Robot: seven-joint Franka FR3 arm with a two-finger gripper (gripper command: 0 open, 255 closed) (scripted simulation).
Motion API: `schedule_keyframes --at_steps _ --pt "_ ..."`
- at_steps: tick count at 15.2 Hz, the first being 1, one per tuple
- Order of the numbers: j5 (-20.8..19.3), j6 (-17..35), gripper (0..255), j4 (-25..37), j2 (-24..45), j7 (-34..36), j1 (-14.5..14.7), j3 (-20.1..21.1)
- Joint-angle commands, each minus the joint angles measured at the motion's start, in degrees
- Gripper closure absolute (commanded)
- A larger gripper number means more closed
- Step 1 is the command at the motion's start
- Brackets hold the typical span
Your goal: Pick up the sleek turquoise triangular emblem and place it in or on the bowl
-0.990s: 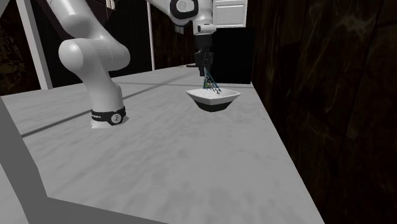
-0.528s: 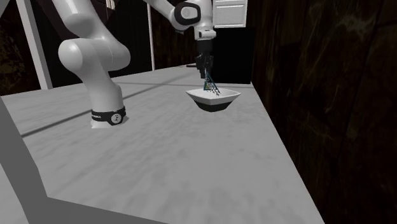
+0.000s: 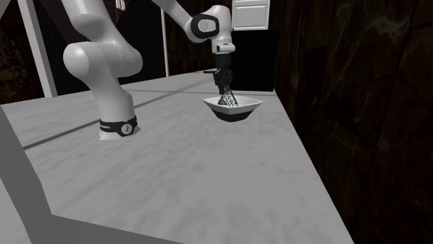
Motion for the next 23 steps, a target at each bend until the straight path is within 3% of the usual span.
schedule_keyframes --at_steps 1,3,11,12,17,21,23 --pt "-0.71 2.28 255 -0.84 1.61 0.51 -0.77 1.01" --pt "-1.68 4.62 255 -1.60 3.38 1.36 -1.62 2.23" --pt "-1.72 4.62 255 -1.61 3.40 1.40 -1.55 2.16" --pt "-1.84 4.73 0 -1.57 3.55 1.53 -1.63 2.29" --pt "-1.72 4.62 0 -1.61 3.40 1.39 -1.55 2.16" --pt "1.27 -4.64 0 1.46 -3.38 -1.28 1.40 -2.43" --pt "1.25 -4.63 0 1.46 -3.36 -1.26 1.43 -2.46"
